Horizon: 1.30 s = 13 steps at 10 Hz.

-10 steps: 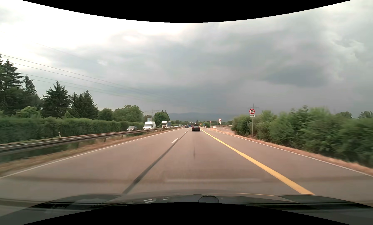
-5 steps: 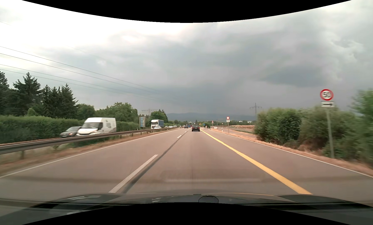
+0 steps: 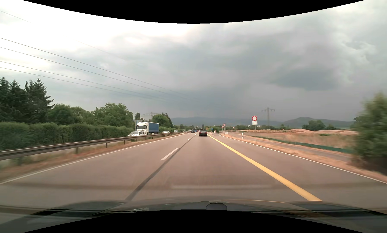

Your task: Follow the waypoints while adhering to traffic rules and regulations

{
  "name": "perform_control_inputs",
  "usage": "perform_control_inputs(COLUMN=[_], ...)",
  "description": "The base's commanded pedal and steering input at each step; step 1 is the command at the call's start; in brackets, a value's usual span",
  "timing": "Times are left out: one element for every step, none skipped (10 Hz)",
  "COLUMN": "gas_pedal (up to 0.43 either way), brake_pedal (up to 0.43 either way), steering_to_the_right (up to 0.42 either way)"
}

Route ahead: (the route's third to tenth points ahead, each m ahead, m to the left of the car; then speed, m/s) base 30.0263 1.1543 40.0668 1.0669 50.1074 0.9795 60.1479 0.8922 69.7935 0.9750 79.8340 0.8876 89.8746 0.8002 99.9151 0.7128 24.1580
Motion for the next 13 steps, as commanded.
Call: perform_control_inputs(gas_pedal=[0.118, 0.118, 0.138, 0.157, 0.169, 0.169, 0.169, 0.169, 0.169, 0.169, 0.169, 0.169, 0.169], brake_pedal=[0.000, 0.000, 0.000, 0.000, 0.000, 0.000, 0.000, 0.000, 0.000, 0.000, 0.000, 0.000, 0.000], steering_to_the_right=[0.000, 0.000, 0.000, 0.000, 0.000, 0.000, 0.000, 0.000, 0.000, 0.000, 0.000, 0.000, 0.000])
